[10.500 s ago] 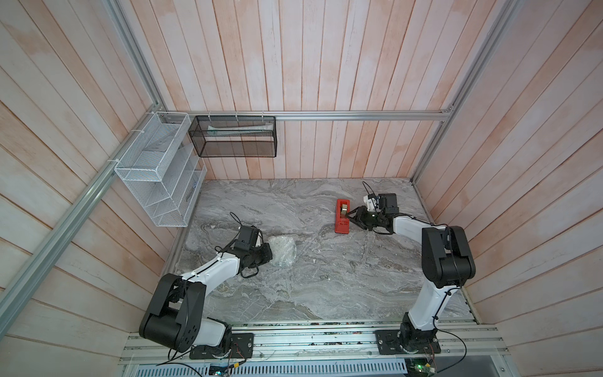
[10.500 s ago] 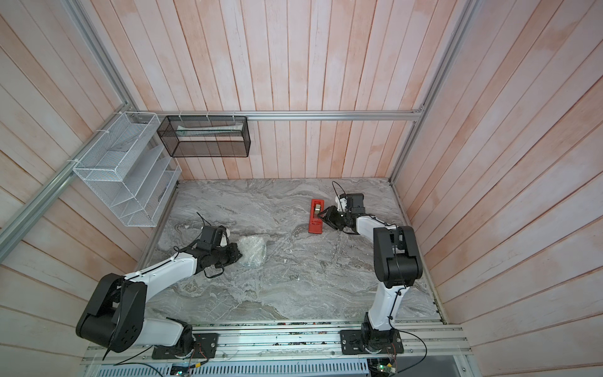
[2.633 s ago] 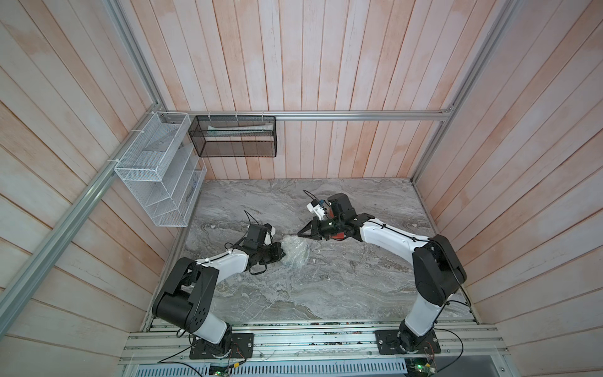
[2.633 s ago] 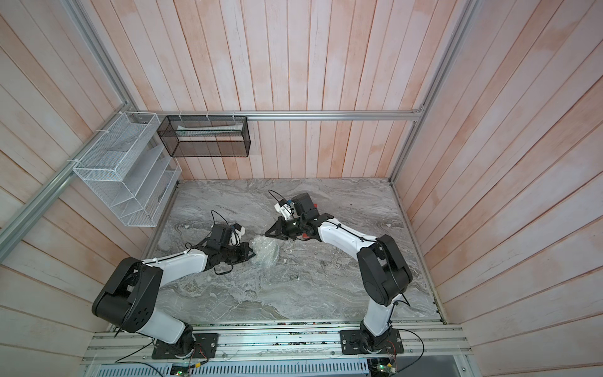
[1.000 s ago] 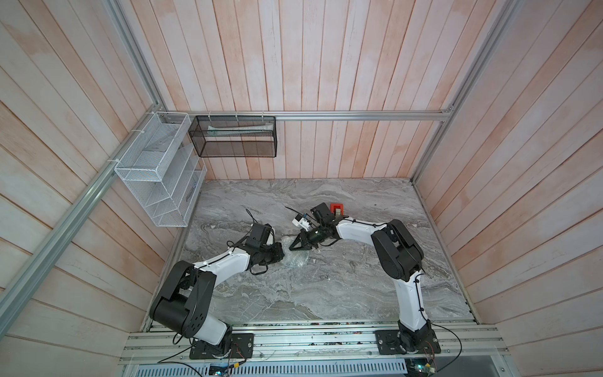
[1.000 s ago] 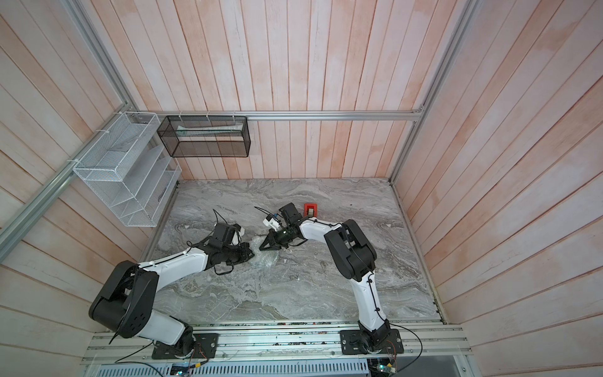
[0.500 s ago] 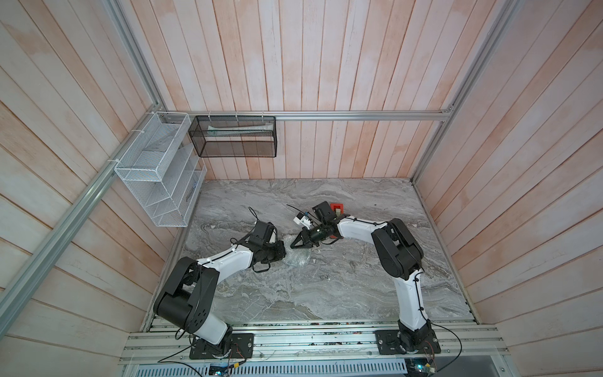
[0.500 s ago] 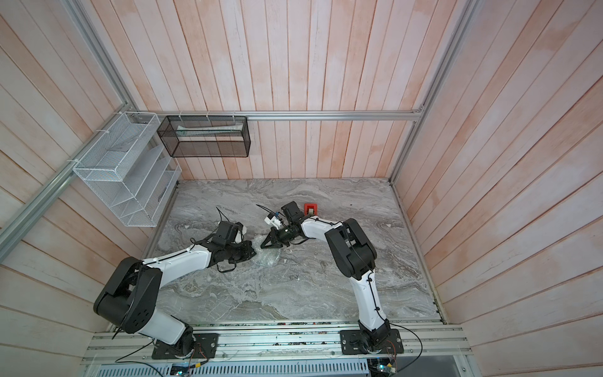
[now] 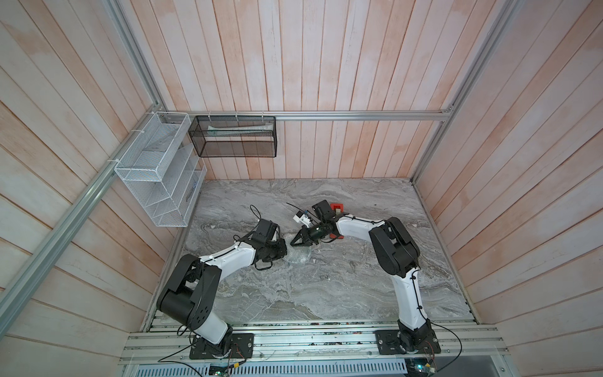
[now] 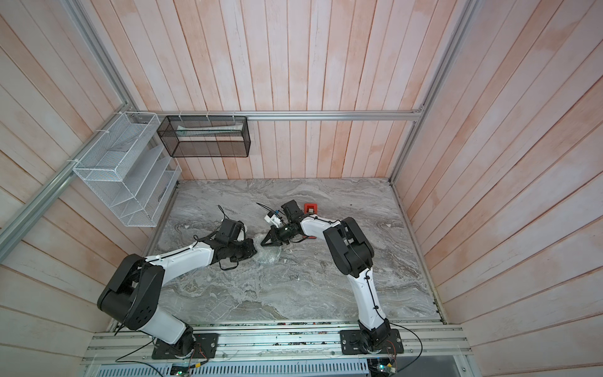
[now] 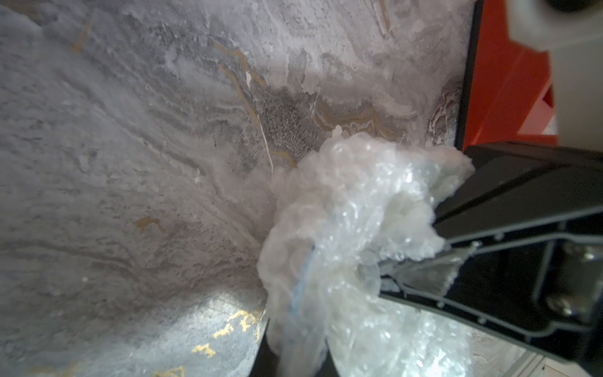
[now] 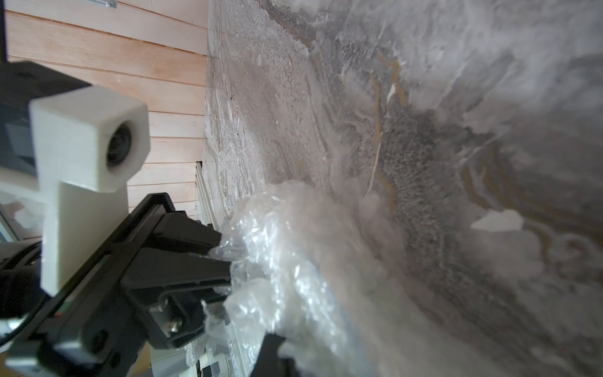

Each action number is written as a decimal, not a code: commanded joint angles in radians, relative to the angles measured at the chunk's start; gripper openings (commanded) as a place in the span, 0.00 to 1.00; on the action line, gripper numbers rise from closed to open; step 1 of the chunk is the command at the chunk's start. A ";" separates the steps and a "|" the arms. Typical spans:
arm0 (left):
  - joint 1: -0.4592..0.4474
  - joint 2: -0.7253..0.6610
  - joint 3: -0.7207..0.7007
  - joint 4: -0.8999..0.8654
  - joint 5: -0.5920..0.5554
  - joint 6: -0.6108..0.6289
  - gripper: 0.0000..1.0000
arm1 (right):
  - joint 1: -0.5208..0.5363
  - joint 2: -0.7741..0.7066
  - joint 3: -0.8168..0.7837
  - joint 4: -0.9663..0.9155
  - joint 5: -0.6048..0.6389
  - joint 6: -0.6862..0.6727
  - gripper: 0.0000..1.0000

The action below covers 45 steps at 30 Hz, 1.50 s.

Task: Wrap bowls in bubble wrap
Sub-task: Stick the tape on the bubble wrap.

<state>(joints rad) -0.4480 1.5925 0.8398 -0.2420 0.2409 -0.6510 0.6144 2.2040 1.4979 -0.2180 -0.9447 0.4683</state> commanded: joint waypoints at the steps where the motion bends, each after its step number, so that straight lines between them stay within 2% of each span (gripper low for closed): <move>1: -0.009 0.041 0.013 -0.086 -0.071 0.017 0.10 | -0.005 0.051 0.030 -0.042 0.086 -0.053 0.00; 7: 0.017 0.039 0.052 -0.115 -0.105 0.010 0.22 | -0.008 0.064 0.045 -0.043 0.083 -0.060 0.00; 16: 0.049 -0.018 0.062 -0.116 -0.145 0.002 0.27 | -0.008 0.057 0.041 -0.034 0.095 -0.061 0.00; 21: 0.056 -0.068 0.055 -0.102 -0.176 -0.009 0.37 | -0.009 0.052 0.046 -0.031 0.102 -0.058 0.00; 31: 0.062 -0.101 0.042 -0.073 -0.198 -0.002 0.39 | -0.005 0.060 0.075 -0.022 0.105 -0.045 0.00; 38: 0.067 -0.173 0.017 0.003 -0.254 -0.003 0.52 | -0.001 0.074 0.096 -0.009 0.102 -0.031 0.00; 45: 0.062 -0.167 0.025 0.072 -0.179 0.067 0.59 | 0.000 0.084 0.120 -0.004 0.101 -0.018 0.00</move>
<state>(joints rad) -0.3847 1.4250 0.8730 -0.2199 0.0296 -0.6334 0.6144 2.2520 1.5913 -0.2245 -0.8726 0.4454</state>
